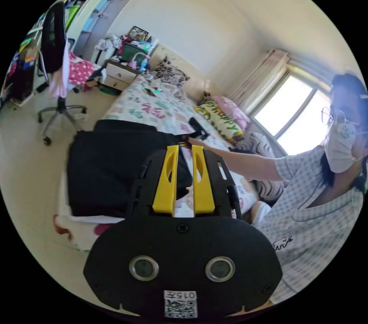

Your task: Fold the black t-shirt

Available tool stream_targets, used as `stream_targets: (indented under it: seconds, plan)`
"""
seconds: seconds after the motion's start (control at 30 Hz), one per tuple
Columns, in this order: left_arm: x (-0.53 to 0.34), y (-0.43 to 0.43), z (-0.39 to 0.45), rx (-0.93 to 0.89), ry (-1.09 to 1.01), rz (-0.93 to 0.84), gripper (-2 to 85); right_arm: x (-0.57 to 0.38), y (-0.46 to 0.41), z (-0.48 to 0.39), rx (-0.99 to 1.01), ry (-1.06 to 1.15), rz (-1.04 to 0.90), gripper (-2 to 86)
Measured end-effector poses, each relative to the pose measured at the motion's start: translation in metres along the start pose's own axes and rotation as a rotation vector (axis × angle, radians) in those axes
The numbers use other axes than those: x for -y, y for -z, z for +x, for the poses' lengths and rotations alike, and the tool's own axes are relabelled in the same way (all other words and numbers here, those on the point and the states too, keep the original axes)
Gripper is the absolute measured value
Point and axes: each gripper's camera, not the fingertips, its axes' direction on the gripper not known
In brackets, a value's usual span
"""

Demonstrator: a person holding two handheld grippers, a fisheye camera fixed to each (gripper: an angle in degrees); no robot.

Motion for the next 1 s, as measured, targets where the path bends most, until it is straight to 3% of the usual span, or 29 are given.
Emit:
stream_targets:
  seconds: [0.07, 0.2, 0.3, 0.47, 0.53, 0.63, 0.77, 0.87, 1.0]
  plan:
    - [-0.029, -0.024, 0.014, -0.056, 0.042, 0.000, 5.7, 0.002, -0.011, -0.003, 0.016, -0.030, -0.007, 3.8]
    - [-0.055, -0.051, 0.050, 0.005, -0.002, -0.034, 6.1, -0.012, -0.005, -0.016, 0.108, -0.043, 0.032, 0.0]
    - [-0.064, -0.074, 0.085, 0.172, -0.089, -0.083, 8.7, -0.037, 0.023, -0.039, 0.207, 0.070, 0.109, -0.6]
    - [-0.071, -0.133, 0.125, 0.612, -0.209, -0.126, 13.2, -0.088, 0.084, -0.088, 0.385, 0.253, 0.204, -0.8]
    - [-0.072, -0.146, 0.141, 0.649, -0.265, -0.132, 13.3, -0.123, 0.120, -0.121, 0.466, 0.358, 0.234, -0.8]
    - [-0.076, -0.154, 0.169, 0.558, -0.294, -0.097, 12.2, -0.175, 0.168, -0.161, 0.463, 0.478, 0.273, -0.8]
    - [-0.092, -0.168, 0.217, 0.175, -0.310, -0.059, 0.2, -0.242, 0.223, -0.200, 0.469, 0.570, 0.354, -0.8]
    - [-0.103, -0.177, 0.265, 0.094, -0.402, -0.051, -0.5, -0.300, 0.266, -0.228, 0.434, 0.605, 0.410, -0.8]
    - [-0.114, -0.183, 0.311, 0.022, -0.463, -0.077, 0.2, -0.386, 0.327, -0.266, 0.239, 0.624, 0.490, -0.7]
